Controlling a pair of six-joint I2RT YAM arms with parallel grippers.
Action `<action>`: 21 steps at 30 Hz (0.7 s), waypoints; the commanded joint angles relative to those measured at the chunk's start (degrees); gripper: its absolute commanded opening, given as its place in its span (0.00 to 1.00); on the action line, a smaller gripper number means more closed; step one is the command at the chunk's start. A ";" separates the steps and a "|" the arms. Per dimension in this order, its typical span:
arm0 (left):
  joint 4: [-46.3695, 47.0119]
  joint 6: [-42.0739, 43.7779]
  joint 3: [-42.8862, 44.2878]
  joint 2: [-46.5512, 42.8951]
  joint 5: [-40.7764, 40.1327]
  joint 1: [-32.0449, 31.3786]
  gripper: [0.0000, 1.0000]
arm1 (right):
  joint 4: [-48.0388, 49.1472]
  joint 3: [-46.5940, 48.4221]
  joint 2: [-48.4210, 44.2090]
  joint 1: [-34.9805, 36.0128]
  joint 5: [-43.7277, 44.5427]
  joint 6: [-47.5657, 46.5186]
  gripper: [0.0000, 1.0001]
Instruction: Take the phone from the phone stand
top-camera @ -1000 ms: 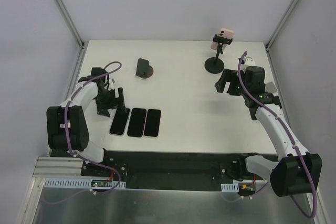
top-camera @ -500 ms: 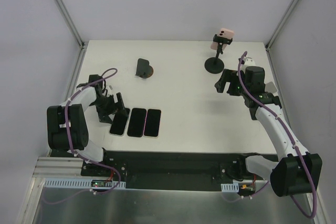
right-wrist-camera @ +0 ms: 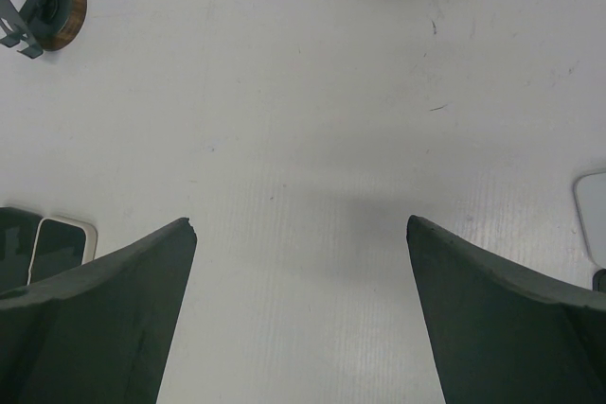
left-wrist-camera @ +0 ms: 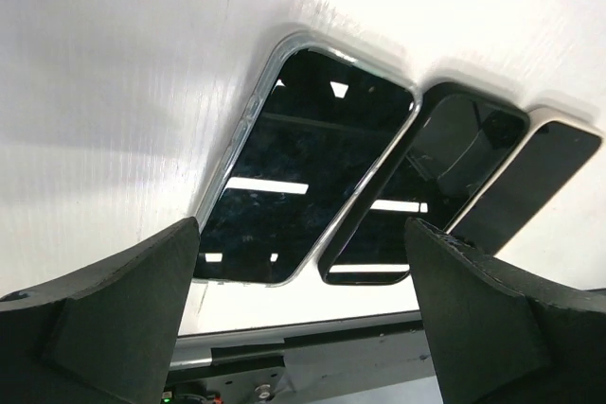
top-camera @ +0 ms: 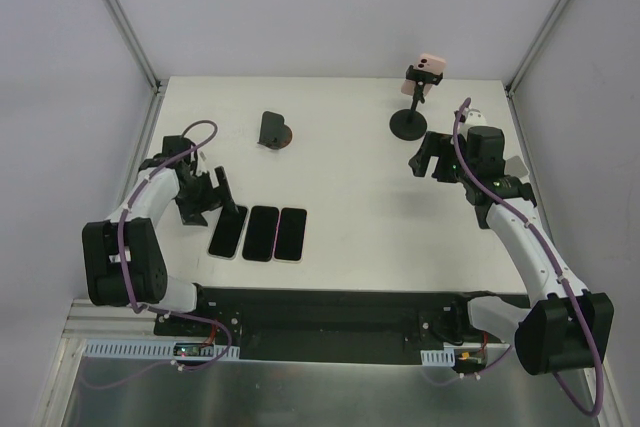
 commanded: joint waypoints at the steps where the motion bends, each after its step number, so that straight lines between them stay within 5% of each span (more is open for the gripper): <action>1: -0.45 -0.62 2.63 -0.71 -0.50 0.02 0.88 | 1.15 2.48 -0.29 0.28 -0.60 0.36 0.96; 9: 0.43 0.43 1.31 5.10 -1.20 -0.07 0.89 | 1.41 2.04 -0.81 0.28 -0.78 0.45 0.96; 21: 2.27 0.52 -1.67 7.65 8.02 -0.33 0.89 | 1.50 1.69 -0.81 0.28 -0.86 0.62 0.96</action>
